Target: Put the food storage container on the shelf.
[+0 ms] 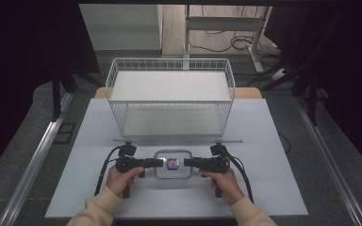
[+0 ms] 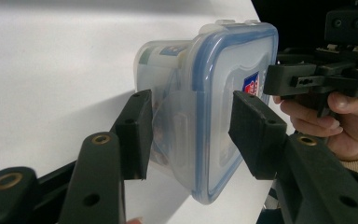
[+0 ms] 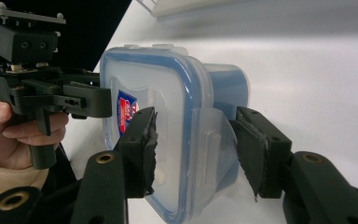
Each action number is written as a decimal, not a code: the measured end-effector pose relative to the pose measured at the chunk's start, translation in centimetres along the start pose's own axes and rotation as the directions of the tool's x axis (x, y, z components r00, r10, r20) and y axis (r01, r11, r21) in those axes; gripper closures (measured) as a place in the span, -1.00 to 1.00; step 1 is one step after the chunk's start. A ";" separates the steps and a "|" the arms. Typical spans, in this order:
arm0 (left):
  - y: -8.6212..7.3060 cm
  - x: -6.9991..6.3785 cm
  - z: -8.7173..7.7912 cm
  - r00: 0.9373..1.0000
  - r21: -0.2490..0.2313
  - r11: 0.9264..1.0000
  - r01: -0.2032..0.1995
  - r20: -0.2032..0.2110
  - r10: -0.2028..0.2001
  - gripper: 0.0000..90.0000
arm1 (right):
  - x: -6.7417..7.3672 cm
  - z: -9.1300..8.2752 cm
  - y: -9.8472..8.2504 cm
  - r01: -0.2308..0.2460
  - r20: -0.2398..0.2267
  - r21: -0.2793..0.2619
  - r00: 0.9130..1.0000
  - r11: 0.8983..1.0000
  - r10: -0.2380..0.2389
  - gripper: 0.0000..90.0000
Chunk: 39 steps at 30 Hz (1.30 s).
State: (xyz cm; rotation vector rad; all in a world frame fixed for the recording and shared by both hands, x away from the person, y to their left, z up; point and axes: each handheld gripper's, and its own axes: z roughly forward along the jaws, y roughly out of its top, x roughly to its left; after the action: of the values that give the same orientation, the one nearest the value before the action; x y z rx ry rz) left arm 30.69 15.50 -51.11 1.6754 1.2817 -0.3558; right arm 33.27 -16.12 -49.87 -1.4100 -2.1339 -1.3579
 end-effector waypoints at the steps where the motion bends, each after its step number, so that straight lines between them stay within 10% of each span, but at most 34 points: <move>1: 0.1 -0.1 0.0 1.000 -0.002 1.000 -0.001 0.001 0.001 0.12 | 0.0 0.0 0.0 0.000 0.000 0.000 1.000 1.000 0.000 0.12; 24: 2.5 -0.7 -1.2 1.000 -0.017 1.000 -0.026 0.010 0.026 0.15 | 0.7 -0.5 2.1 0.014 -0.011 -0.030 1.000 0.999 -0.015 0.12; 39: 5.7 -3.7 -3.4 0.995 -0.064 0.993 -0.102 0.003 0.102 0.15 | 3.6 -2.8 5.5 0.092 0.000 -0.084 0.996 0.992 -0.092 0.12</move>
State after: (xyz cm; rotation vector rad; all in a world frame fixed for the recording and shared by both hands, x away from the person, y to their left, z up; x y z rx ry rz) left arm 33.03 16.22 -43.91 1.6773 1.1856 -0.2558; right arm 35.27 -15.66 -43.04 -1.3536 -2.1879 -1.4994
